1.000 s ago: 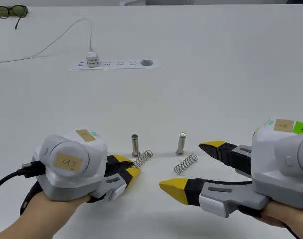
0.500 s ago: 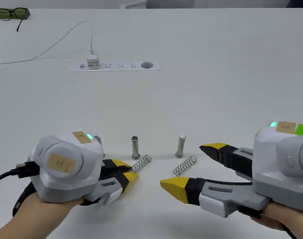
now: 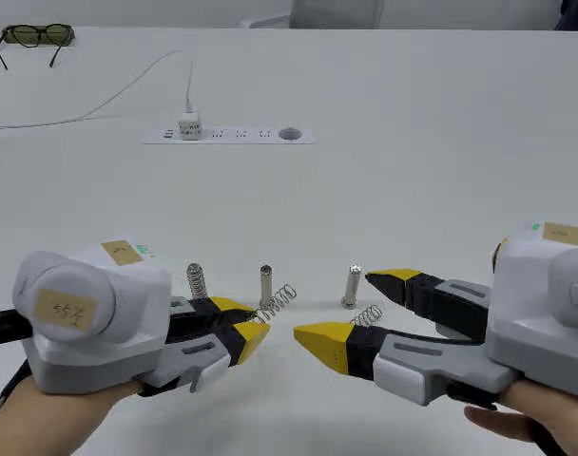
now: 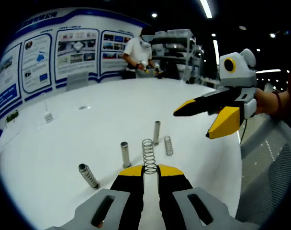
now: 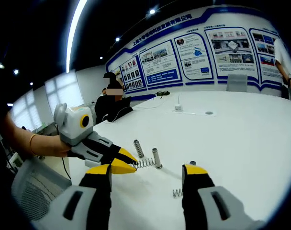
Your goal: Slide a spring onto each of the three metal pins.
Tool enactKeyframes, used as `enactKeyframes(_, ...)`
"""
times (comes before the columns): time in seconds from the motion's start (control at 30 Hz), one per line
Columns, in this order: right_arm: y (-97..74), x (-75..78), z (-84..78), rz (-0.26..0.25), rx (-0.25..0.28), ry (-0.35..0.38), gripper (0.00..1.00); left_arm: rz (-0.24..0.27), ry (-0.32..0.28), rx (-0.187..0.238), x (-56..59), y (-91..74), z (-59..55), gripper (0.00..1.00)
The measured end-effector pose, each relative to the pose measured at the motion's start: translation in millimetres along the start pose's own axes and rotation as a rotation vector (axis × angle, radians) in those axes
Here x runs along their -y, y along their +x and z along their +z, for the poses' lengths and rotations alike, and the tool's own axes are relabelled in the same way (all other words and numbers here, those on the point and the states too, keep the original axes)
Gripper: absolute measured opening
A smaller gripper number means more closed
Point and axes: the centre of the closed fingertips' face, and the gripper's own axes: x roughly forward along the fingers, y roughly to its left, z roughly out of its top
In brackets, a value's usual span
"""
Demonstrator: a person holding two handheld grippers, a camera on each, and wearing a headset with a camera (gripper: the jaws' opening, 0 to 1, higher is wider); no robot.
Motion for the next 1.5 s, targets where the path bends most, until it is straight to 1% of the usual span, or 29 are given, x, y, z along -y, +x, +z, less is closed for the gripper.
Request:
enactKeyframes(0.13, 1.8, -7.1, 10.4, 0.038, 0.045, 0.087, 0.55, -0.005, 0.024, 0.051, 7.9, -8.8, 13.5, 0.1)
enactKeyframes(0.17, 2.0, -8.0, 12.6, 0.043, 0.055, 0.101, 0.54, -0.007, 0.027, 0.057, 9.4, -10.6, 15.6, 0.1)
enactKeyframes(0.23, 2.9, -9.6, 15.6, 0.053, 0.066, 0.141, 0.52, -0.008, 0.042, 0.08, 12.9, -15.2, 21.9, 0.1)
enactKeyframes(0.37, 4.3, -14.0, 23.1, 0.083, 0.096, 0.201, 0.44, -0.017, 0.061, 0.121, 20.9, -23.4, 31.8, 0.1)
enactKeyframes(0.5, 6.4, -15.9, 26.1, 0.097, 0.105, 0.237, 0.41, -0.025, 0.077, 0.161, 26.6, -29.1, 41.0, 0.1)
enactKeyframes(0.53, 6.8, -16.9, 27.2, 0.105, 0.111, 0.249, 0.4, -0.024, 0.09, 0.169, 27.7, -30.4, 43.3, 0.1)
enactKeyframes(0.67, 8.4, -21.6, 27.2, 0.127, 0.109, 0.282, 0.35, -0.028, 0.121, 0.182, 31.7, -33.1, 46.7, 0.1)
enactKeyframes(0.8, 10.0, -28.0, 29.4, 0.159, 0.124, 0.34, 0.32, -0.043, 0.136, 0.198, 37.4, -34.5, 49.2, 0.1)
enactKeyframes(0.9, 10.4, -30.2, 30.7, 0.174, 0.135, 0.38, 0.3, -0.046, 0.153, 0.206, 39.5, -34.7, 49.6, 0.1)
enactKeyframes(0.97, 11.1, -30.7, 30.2, 0.184, 0.134, 0.409, 0.28, -0.05, 0.153, 0.212, 40.4, -34.6, 49.7, 0.1)
enactKeyframes(1.1, 11.4, -31.1, 30.3, 0.194, 0.139, 0.442, 0.26, -0.057, 0.145, 0.237, 42.4, -36.0, 52.6, 0.1)
enactKeyframes(1.13, 11.2, -31.5, 31.1, 0.201, 0.144, 0.459, 0.24, -0.059, 0.143, 0.238, 42.9, -36.2, 52.7, 0.1)
enactKeyframes(1.3, 11.1, -30.8, 32.3, 0.217, 0.153, 0.499, 0.2, -0.063, 0.14, 0.254, 43.9, -37.9, 54.6, 0.1)
enactKeyframes(1.43, 10.9, -31.3, 33.4, 0.228, 0.16, 0.516, 0.15, -0.061, 0.141, 0.255, 43.4, -38.1, 54.3, 0.1)
enactKeyframes(1.5, 11.1, -32.4, 34.0, 0.233, 0.161, 0.525, 0.14, -0.058, 0.144, 0.249, 42.6, -37.5, 53.3, 0.1)
